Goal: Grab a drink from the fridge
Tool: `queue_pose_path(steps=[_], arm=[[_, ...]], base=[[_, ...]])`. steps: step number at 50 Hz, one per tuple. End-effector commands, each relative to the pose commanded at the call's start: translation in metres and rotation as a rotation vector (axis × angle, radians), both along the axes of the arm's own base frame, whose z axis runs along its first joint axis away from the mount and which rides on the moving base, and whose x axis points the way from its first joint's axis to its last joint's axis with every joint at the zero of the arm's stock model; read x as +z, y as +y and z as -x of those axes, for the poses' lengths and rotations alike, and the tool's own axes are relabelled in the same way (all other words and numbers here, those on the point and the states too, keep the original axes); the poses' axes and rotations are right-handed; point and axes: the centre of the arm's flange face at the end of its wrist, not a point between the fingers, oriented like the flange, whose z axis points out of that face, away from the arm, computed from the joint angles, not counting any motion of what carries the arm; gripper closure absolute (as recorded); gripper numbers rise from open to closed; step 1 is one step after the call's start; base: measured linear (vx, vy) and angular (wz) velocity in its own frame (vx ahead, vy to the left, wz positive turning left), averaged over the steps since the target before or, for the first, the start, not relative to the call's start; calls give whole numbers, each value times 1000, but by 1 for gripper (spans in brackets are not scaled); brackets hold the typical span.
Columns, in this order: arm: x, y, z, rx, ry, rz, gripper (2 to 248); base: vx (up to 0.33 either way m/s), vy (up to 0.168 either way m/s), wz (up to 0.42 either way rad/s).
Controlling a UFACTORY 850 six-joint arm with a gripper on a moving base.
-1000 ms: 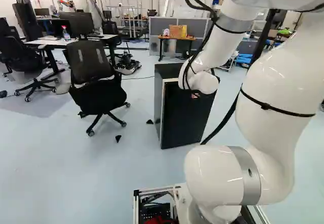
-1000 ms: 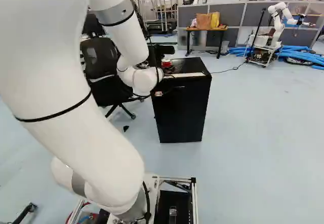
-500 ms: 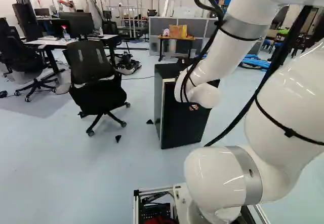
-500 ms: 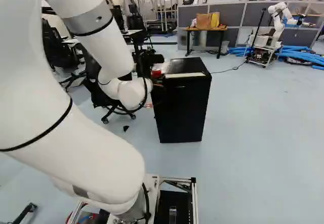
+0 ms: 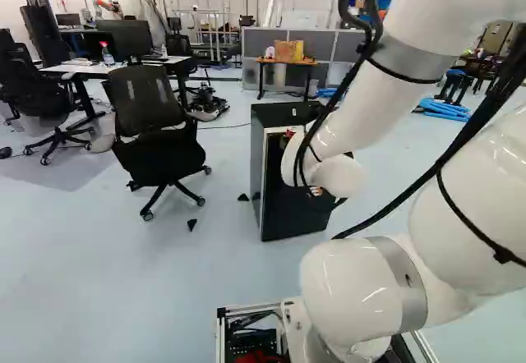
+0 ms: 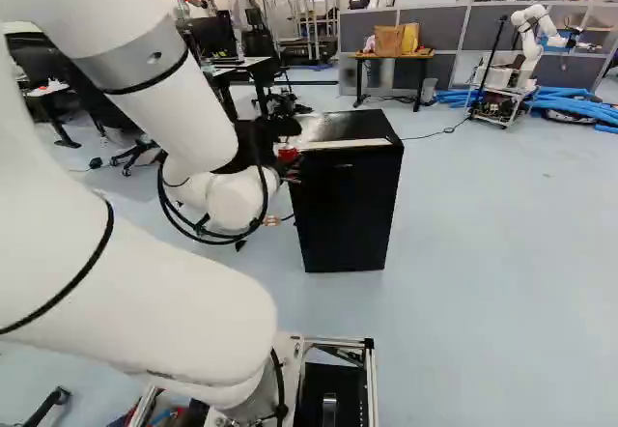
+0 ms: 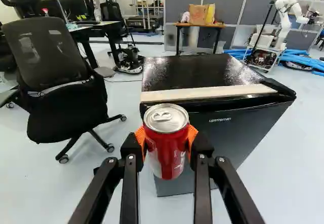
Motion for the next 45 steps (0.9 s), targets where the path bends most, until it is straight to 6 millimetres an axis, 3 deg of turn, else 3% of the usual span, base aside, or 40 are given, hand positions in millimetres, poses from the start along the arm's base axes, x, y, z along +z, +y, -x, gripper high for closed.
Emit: queue_pose_path(steps=[21,45], arm=[[-8,6,20,16,11,2,151],[-9,6,22,18,12,2,151]], base=[[0,0,0],[0,0,0]])
